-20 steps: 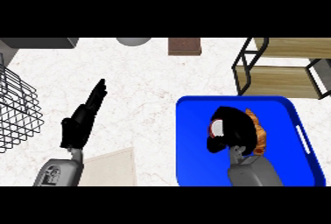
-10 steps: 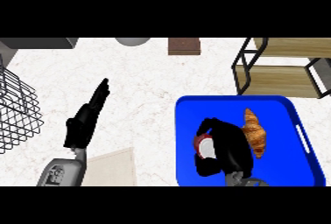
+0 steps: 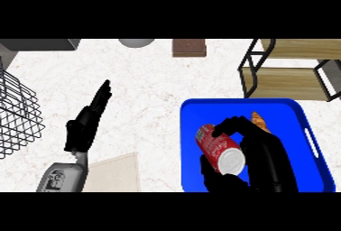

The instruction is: Pick the can from the tray and place it in the tiered shelf

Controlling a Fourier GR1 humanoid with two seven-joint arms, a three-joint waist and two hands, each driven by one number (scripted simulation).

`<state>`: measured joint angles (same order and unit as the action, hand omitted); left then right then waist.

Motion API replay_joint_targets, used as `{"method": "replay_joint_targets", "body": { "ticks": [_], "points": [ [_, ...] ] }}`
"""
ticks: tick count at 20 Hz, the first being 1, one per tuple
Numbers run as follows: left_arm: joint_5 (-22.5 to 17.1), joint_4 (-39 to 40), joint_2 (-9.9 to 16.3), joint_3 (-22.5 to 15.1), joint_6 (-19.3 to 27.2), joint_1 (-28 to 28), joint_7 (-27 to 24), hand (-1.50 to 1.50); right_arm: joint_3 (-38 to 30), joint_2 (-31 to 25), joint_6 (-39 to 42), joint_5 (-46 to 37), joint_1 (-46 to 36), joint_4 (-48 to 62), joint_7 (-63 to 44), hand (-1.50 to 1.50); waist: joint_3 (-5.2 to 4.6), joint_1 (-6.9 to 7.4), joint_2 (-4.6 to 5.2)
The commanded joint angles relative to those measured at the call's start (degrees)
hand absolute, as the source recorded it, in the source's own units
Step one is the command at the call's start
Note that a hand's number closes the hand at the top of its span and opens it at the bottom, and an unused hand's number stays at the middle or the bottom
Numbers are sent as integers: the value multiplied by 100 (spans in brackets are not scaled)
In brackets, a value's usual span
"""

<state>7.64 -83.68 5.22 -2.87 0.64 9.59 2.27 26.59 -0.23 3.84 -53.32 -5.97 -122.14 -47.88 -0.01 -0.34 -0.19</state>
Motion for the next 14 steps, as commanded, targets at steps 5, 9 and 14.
{"method": "replay_joint_targets", "body": {
  "ticks": [5, 9, 14],
  "points": [
    [118, -120, -101, -73, 99, -45, 145, 0, -544, -274, 833, -619, -623, -1387, -1002, 150, -1, -3, 1],
    [-54, 325, -65, 130, -42, 132, -224, 0, -813, -176, 1261, -1024, -1548, -1347, -1419, 150, -5, 14, 10],
    [-1, -272, 36, 32, -103, 47, 310, 0, -1968, -402, 1648, -834, -2772, -1039, -1502, 150, -3, 59, -3]
  ]
}}
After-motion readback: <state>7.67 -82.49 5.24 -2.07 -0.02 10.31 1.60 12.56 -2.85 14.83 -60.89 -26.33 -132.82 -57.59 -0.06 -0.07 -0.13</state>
